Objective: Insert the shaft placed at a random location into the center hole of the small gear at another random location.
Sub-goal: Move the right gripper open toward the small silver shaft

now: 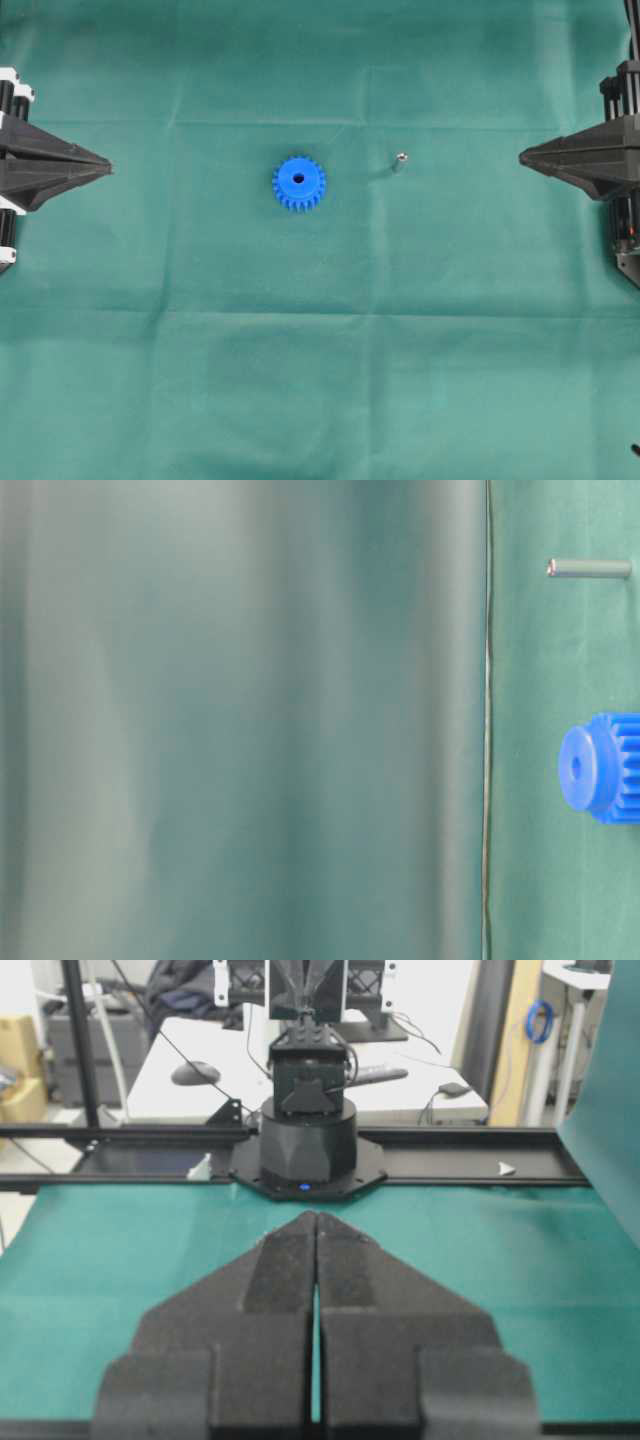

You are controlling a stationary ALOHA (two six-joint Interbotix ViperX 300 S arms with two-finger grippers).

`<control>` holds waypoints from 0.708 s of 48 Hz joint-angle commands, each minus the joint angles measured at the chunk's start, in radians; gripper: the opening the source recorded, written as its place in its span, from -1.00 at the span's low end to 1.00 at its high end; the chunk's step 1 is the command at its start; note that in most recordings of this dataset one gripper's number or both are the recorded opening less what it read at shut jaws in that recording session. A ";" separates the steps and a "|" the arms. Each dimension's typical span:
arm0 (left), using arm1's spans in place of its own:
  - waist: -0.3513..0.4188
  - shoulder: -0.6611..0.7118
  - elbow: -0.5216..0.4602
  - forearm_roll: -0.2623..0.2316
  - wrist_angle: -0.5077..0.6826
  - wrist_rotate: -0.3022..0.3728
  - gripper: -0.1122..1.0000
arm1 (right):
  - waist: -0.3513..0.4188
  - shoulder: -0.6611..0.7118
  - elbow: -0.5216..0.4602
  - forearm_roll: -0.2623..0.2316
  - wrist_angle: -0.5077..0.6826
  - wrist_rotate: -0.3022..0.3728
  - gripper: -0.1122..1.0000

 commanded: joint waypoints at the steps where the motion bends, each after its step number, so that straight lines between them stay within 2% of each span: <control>1: 0.003 0.008 -0.049 0.011 0.000 -0.006 -0.80 | 0.002 -0.002 -0.023 0.002 0.002 0.017 -0.78; 14: 0.003 0.015 -0.060 0.012 0.025 -0.006 -0.80 | -0.009 0.012 -0.035 -0.002 0.021 -0.011 -0.78; 25: 0.003 0.017 -0.058 0.012 0.028 -0.008 -0.80 | -0.067 0.101 -0.018 0.000 0.005 -0.017 -0.76; 29: 0.003 0.017 -0.058 0.014 0.028 -0.006 -0.80 | -0.095 0.155 -0.014 0.000 -0.028 -0.017 -0.56; 34: 0.003 0.015 -0.058 0.014 0.028 -0.006 -0.80 | -0.129 0.249 -0.008 0.000 -0.084 -0.021 -0.05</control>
